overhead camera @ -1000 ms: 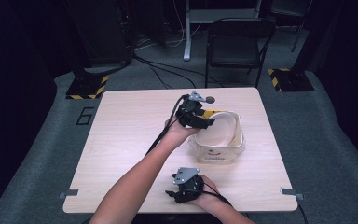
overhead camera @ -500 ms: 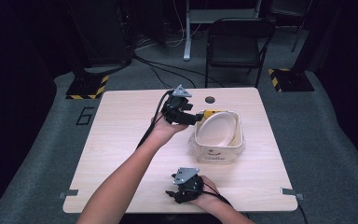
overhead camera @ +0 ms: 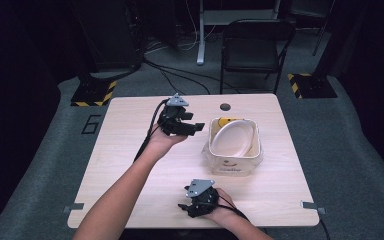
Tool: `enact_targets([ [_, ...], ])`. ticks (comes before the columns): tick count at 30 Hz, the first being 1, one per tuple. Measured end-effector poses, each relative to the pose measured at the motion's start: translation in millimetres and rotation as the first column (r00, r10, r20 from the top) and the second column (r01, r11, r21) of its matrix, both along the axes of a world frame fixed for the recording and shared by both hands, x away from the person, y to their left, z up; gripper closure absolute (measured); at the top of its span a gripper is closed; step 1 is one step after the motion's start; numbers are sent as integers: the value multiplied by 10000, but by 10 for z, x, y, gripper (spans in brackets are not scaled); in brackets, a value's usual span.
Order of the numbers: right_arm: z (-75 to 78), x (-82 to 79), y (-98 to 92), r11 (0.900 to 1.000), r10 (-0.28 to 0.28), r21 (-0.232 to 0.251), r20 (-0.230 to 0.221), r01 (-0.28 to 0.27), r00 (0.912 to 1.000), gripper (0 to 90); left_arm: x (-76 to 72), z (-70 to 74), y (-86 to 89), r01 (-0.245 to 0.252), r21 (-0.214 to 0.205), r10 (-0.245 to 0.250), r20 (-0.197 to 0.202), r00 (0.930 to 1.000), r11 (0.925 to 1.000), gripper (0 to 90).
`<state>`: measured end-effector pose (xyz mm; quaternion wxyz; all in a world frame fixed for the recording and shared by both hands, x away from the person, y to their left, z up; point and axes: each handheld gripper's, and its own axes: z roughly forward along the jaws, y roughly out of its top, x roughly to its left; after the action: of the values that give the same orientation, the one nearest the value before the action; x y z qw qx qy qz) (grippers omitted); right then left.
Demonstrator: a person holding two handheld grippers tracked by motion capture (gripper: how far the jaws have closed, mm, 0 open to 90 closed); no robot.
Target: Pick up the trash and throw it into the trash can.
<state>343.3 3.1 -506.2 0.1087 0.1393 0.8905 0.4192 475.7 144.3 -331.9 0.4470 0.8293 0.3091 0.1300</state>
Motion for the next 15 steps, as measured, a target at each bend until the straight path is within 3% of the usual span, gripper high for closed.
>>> enact_targets([
  [15, -15, 5, -3, 9999, -32, -119, -27, 32, 10000, 359, -60, -158, 292, -254, 74, 254, -4, 9997, 9996, 394],
])
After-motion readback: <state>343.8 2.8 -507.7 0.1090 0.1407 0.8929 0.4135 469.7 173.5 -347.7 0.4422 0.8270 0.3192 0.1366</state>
